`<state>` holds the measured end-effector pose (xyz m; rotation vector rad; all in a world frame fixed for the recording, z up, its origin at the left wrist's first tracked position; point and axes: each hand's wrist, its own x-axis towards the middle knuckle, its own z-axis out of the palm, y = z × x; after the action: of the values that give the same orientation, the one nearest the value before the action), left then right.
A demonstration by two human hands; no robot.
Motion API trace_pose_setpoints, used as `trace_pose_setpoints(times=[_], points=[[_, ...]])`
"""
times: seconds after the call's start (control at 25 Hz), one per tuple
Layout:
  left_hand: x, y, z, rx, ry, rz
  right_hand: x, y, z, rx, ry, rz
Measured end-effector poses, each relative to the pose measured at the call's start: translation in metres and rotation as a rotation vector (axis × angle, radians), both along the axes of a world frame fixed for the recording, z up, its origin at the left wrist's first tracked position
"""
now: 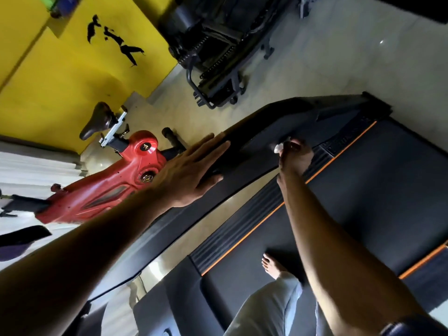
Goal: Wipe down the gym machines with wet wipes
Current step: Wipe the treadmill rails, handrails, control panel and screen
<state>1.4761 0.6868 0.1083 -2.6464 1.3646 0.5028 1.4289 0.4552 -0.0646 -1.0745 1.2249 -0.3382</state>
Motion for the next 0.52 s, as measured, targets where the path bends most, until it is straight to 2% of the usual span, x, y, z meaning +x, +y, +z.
trace_pose_setpoints(times=[0.12, 0.2, 0.28, 0.44, 0.52], points=[[0.002, -0.004, -0.001, -0.032, 0.013, 0.031, -0.009, 0.068, 0.047, -0.03, -0.046, -0.152], [0.003, -0.001, -0.003, -0.054, 0.028, 0.031, -0.035, 0.119, 0.079, -0.048, -0.139, -0.101], [0.003, -0.001, -0.004, -0.064, 0.018, 0.024, -0.048, 0.136, 0.084, -0.008, -0.203, -0.042], [0.004, 0.0, -0.006, -0.088, 0.017, -0.005, -0.014, 0.058, 0.038, -0.059, -0.153, -0.138], [0.006, 0.003, -0.009, -0.109, 0.012, -0.029, 0.001, 0.014, 0.006, 0.04, -0.166, -0.192]])
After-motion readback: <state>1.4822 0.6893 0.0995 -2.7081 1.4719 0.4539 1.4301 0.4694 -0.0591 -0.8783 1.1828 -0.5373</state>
